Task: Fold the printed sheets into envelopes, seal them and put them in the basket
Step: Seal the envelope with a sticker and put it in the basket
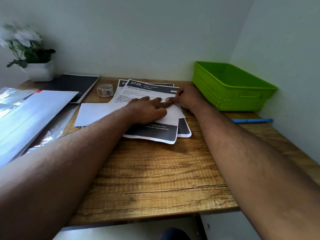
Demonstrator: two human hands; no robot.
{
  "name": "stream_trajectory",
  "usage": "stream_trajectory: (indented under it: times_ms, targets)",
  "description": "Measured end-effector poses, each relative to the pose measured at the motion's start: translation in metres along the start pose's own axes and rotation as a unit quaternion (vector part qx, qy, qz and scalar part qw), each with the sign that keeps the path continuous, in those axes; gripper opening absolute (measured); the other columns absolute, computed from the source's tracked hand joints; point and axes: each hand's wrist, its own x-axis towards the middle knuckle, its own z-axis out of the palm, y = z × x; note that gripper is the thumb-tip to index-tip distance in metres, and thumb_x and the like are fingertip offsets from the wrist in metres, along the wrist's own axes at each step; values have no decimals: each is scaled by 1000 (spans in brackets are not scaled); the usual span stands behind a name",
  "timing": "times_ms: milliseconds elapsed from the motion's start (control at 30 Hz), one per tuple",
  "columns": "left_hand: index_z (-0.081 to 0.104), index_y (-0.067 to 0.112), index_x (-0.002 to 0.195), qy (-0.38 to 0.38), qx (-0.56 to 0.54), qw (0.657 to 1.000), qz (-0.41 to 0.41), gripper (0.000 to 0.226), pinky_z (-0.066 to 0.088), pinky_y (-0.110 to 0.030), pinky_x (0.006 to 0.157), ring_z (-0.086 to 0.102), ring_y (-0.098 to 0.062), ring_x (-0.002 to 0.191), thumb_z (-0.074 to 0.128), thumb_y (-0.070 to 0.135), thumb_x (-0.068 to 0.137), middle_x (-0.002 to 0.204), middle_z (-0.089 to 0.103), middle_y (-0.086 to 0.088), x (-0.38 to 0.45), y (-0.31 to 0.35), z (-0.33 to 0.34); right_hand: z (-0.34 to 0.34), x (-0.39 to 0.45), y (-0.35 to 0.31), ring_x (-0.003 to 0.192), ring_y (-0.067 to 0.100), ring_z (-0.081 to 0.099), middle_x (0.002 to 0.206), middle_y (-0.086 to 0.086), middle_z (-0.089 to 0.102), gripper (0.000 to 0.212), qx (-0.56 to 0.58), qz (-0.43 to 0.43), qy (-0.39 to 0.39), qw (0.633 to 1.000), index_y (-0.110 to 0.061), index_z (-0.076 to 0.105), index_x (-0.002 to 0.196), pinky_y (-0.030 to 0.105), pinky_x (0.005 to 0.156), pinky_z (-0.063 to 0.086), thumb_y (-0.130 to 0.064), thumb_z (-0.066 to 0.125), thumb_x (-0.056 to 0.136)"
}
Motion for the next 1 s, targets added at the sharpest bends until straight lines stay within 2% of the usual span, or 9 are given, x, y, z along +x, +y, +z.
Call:
stream_trajectory:
  times_ms: [100,167,267,333,533,600,700,867,1000]
  targets:
    - [13,45,151,8,-17,1000,-12,55,9,-43,117,11,-20,150,30,45,99,162,13,12,-3,1,-1,0,-2,-1,52,1,38,59,-13,42,44,6,6,7,1000,-28,38,60,14,42,28,-29,79,75]
    - [15,41,153,9,-17,1000,-20,56,9,-42,117,11,-18,150,31,46,99,162,13,12,-4,4,-2,2,1,0,57,8,46,61,-11,44,43,24,20,17,999,-27,40,60,16,43,31,-27,81,73]
    - [17,36,154,17,-19,999,-36,57,10,-40,118,11,-17,149,29,47,99,162,13,11,-5,6,-2,5,6,2,73,19,53,76,1,57,37,-8,41,40,998,-23,46,64,23,58,38,-31,82,71]
    - [17,35,154,22,-17,999,-37,57,10,-40,118,11,-16,149,28,46,99,162,13,11,-5,5,-1,5,6,2,74,20,54,84,5,60,30,-13,45,43,998,-19,54,73,26,63,39,-31,81,71]
    - [13,34,154,20,-1,999,-32,57,8,-43,118,9,-17,150,24,49,100,163,8,10,-1,2,3,2,3,10,73,18,52,69,-3,53,31,29,19,42,999,-20,52,73,27,62,40,-22,83,69]
    - [10,34,155,20,7,999,-39,58,7,-44,118,8,-18,150,22,50,100,163,7,10,0,1,3,-5,-1,12,72,16,52,74,-1,56,36,65,19,19,998,-19,55,80,29,66,44,-19,86,64]
    - [7,39,154,20,10,999,-37,56,7,-46,118,8,-20,150,20,50,100,163,6,10,2,0,4,-16,-8,12,61,10,45,70,-3,52,45,94,18,-39,995,-14,57,99,23,54,37,-9,85,64]
    - [5,51,149,10,17,999,-26,51,7,-52,117,8,-23,150,17,53,99,163,6,10,8,-3,6,-21,-5,10,68,10,51,79,-1,54,46,144,28,-117,982,-18,58,102,23,57,44,-3,83,66]
    - [17,53,147,28,7,999,-14,47,10,-51,116,12,-24,149,23,51,100,163,12,9,7,-3,5,-8,1,11,64,15,50,74,1,58,28,134,32,0,990,-19,55,83,27,62,42,-22,81,73]
